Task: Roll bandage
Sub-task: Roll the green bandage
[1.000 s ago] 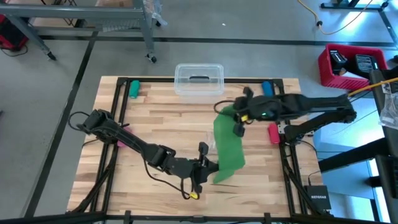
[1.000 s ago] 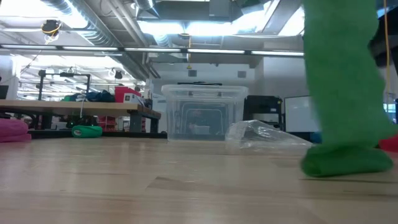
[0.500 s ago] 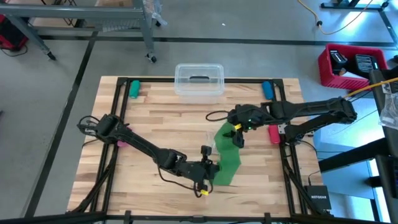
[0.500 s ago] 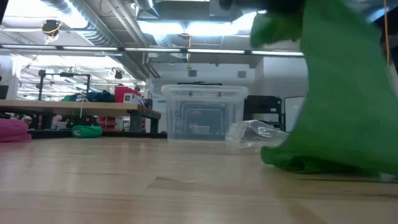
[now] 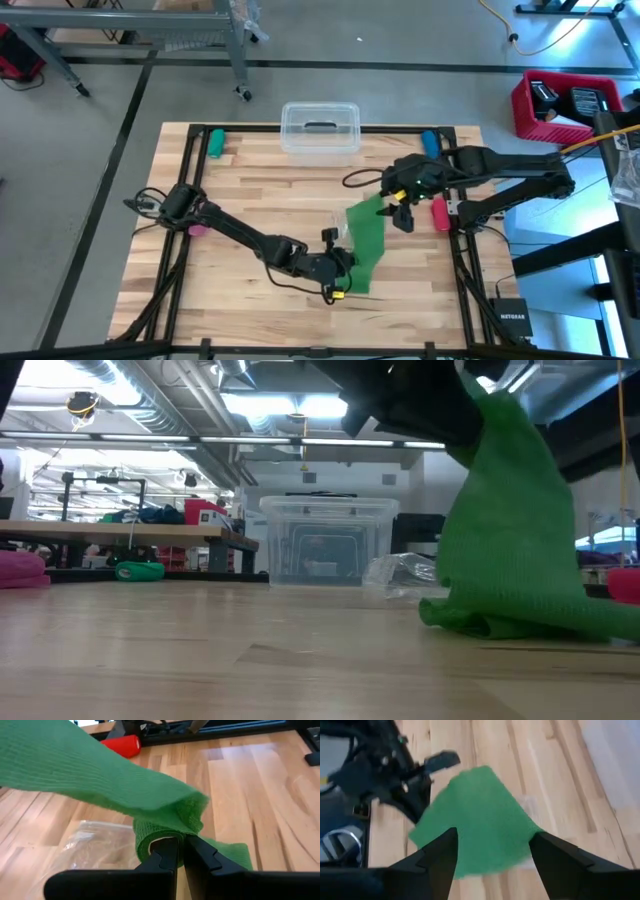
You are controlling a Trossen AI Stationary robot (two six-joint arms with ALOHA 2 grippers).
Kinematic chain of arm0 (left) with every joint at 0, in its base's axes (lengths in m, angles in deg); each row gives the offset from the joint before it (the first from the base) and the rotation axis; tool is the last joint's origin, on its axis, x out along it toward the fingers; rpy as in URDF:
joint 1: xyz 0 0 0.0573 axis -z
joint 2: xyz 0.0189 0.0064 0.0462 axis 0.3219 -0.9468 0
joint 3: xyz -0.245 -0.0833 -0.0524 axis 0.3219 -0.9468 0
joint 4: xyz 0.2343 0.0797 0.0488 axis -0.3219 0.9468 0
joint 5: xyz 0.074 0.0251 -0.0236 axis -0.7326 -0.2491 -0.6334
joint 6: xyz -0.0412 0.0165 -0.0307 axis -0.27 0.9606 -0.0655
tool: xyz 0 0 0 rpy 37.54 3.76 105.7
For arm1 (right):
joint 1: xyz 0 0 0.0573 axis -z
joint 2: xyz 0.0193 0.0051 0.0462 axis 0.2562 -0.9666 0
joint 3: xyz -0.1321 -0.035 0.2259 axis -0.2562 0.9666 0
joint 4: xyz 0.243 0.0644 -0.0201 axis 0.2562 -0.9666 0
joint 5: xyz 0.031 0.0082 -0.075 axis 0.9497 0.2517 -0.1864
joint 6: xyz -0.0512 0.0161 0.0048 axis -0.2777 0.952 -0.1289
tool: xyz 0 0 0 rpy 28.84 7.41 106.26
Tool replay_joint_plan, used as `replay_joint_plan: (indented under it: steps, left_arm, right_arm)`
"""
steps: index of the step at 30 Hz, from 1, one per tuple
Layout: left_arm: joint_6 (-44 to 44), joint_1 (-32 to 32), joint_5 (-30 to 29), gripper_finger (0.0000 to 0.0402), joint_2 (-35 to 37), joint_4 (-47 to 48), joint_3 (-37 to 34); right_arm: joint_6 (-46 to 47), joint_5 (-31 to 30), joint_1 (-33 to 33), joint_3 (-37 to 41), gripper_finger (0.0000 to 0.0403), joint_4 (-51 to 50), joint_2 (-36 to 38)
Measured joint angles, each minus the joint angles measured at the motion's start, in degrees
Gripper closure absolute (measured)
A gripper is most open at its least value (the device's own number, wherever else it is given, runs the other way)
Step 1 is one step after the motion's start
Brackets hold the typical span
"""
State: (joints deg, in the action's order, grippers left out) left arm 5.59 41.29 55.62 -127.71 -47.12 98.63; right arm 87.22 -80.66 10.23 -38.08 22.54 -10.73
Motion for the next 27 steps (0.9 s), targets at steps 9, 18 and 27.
replay_joint_plan:
  steps: [9,18,27]
  left_arm:
    - [3.86,0.01,-0.38,0.0391,0.00,-0.31,0.00]
    - [6.37,0.96,-1.45,0.0391,1.63,-0.23,0.00]
    - [11.01,1.43,-5.29,0.0391,5.97,1.11,0.02]
  right_arm:
    - [5.62,-1.11,-4.75,-0.30,0.0157,-8.58,2.33]
    - [21.72,-13.30,-26.33,10.45,0.0157,-3.46,8.05]
    - [34.50,-24.10,-43.30,30.92,0.0157,17.17,8.40]
